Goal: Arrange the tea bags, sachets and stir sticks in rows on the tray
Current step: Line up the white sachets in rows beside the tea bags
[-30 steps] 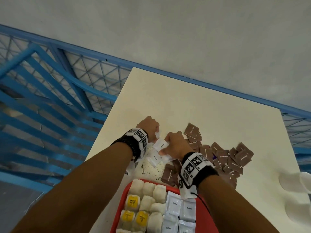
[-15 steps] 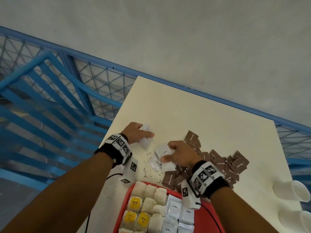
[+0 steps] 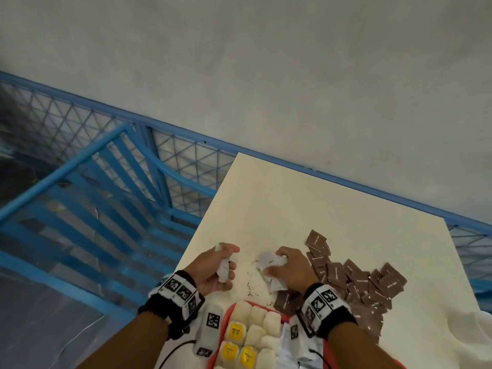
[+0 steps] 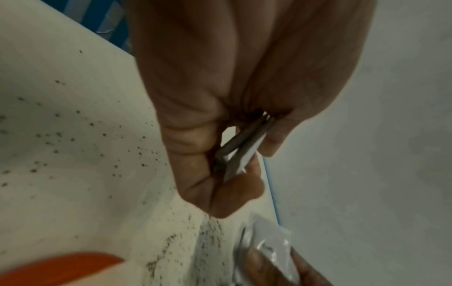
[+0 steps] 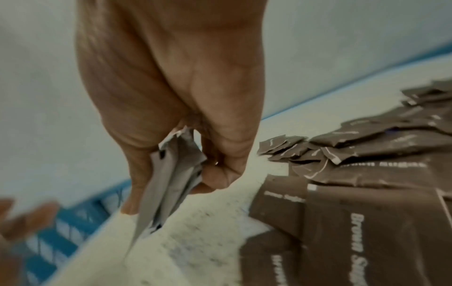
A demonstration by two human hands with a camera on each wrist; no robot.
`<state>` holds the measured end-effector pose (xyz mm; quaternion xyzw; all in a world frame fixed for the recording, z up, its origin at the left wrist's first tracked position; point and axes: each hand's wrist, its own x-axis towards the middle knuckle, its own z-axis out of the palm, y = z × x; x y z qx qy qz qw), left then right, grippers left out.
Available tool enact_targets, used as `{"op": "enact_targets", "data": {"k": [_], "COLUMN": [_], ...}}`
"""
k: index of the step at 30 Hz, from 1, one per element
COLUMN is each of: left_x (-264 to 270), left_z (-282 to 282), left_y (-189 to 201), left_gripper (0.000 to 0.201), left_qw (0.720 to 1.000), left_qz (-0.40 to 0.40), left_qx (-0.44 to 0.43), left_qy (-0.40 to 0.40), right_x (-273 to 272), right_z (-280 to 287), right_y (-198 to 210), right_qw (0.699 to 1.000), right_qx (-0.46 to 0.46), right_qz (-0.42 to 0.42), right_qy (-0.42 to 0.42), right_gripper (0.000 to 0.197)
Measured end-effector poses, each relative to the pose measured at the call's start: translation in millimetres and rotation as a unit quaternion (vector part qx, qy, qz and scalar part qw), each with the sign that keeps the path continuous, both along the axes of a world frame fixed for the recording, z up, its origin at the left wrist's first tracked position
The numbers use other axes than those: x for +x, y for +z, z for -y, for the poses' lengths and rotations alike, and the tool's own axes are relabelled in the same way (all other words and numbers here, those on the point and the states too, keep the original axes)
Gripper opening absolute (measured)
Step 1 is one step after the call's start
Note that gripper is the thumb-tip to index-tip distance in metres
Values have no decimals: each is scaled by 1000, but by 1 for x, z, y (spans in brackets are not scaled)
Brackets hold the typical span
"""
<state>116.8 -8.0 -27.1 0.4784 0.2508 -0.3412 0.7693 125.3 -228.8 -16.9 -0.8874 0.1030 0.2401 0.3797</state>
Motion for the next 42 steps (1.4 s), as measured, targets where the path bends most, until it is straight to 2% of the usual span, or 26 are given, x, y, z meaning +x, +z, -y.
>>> {"op": "enact_targets", "data": {"k": [3, 6, 8, 10, 11, 14, 15, 21, 25, 27, 31, 33, 37, 42], "left_x": [-9, -22, -38, -54, -61, -82, -88, -114, -134, -149, -185, -200, -217, -219], "left_z": [16, 46, 66, 81, 87, 102, 106, 113, 110, 110, 109, 106, 99, 96], "left_y": [14, 39, 53, 60, 63, 70, 71, 83, 76, 72, 60, 53, 39, 33], "left_gripper": [39, 51, 54, 53, 50, 40, 37, 31, 31, 33, 48, 46, 46, 56], "left_qw": [999, 995, 990, 983, 981, 975, 974, 945, 957, 966, 955, 954, 967, 971], "left_qz": [27, 67, 80, 98, 112, 164, 168, 224, 201, 179, 185, 177, 125, 83], "left_qx": [16, -6, -66, -108, -104, -37, -23, 40, 47, 44, 42, 45, 21, -13], "left_qy": [-40, -68, -92, -107, -116, -145, -149, -234, -205, -182, -227, -238, -220, -225], "right_x": [-13, -28, -43, -59, -68, -93, -102, -151, -181, -193, -218, -232, -253, -256], "right_z": [4, 7, 10, 14, 17, 27, 32, 60, 60, 57, 46, 40, 36, 41], "right_y": [33, 56, 67, 72, 75, 76, 74, 80, 79, 74, 56, 45, 32, 21], "right_qw": [991, 982, 971, 958, 951, 927, 915, 866, 817, 811, 843, 847, 815, 810], "right_qx": [124, 177, 211, 243, 261, 317, 348, 454, 525, 528, 458, 447, 491, 470], "right_qz": [34, 53, 89, 111, 111, 80, 71, 5, -16, -14, -13, -21, -37, -18], "right_qy": [-37, -51, -65, -103, -125, -183, -193, -211, -237, -251, -281, -286, -305, -350], "right_gripper": [34, 46, 32, 20, 21, 59, 61, 26, 33, 32, 31, 30, 28, 32]}}
